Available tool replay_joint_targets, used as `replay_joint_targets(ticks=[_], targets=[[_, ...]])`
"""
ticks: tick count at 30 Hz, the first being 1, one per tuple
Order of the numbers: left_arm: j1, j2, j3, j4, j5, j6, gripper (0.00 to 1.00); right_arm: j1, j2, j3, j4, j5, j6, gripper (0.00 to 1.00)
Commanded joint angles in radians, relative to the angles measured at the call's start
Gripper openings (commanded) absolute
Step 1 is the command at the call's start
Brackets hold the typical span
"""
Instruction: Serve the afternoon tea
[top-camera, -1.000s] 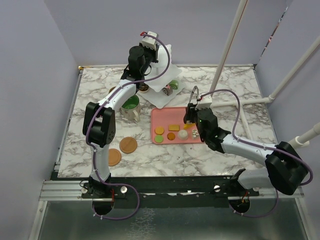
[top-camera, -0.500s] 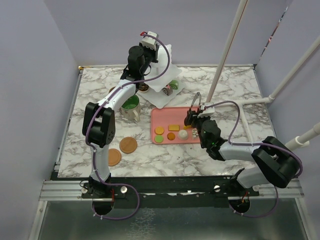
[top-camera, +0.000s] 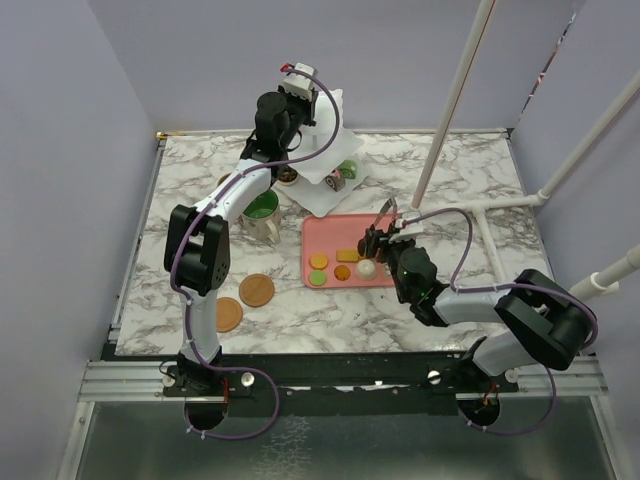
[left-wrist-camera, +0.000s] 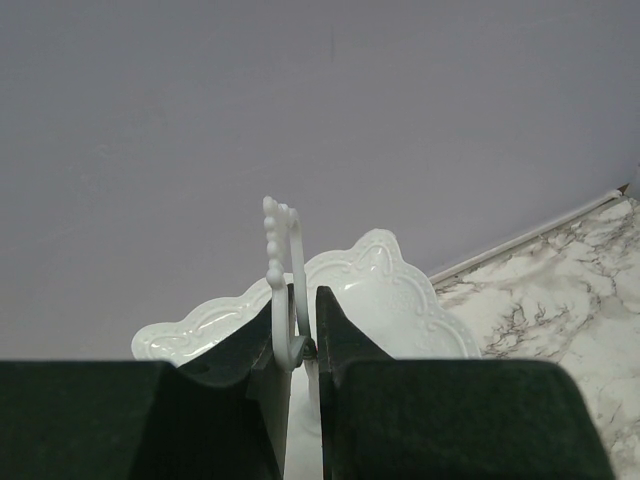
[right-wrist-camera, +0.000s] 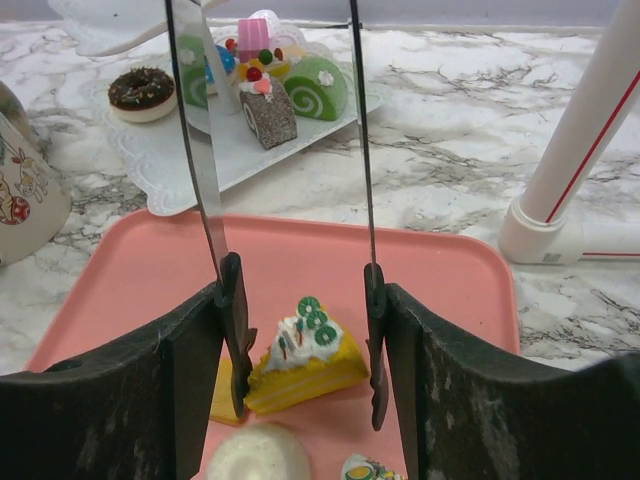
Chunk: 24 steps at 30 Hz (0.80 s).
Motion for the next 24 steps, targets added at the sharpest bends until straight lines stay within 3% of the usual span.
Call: replay_joint_targets(ticks=[1, 9, 24], targets=[[0.005, -0.054, -0.009, 0.033, 0.033, 0.007, 0.15, 0.022, 0.037, -0.015, 0.028, 0.072, -0.007, 0.64], [0.006, -0.068, -0.026, 0.033, 0.038, 0.013, 0.15, 0.027, 0.119, 0.004, 0.148, 0.097, -0.049, 0.59], [0.010, -0.090, -0.050, 0.039, 0.046, 0.020, 0.15, 0.025, -0.009, 0.047, 0.038, 0.044, -0.047, 0.25]])
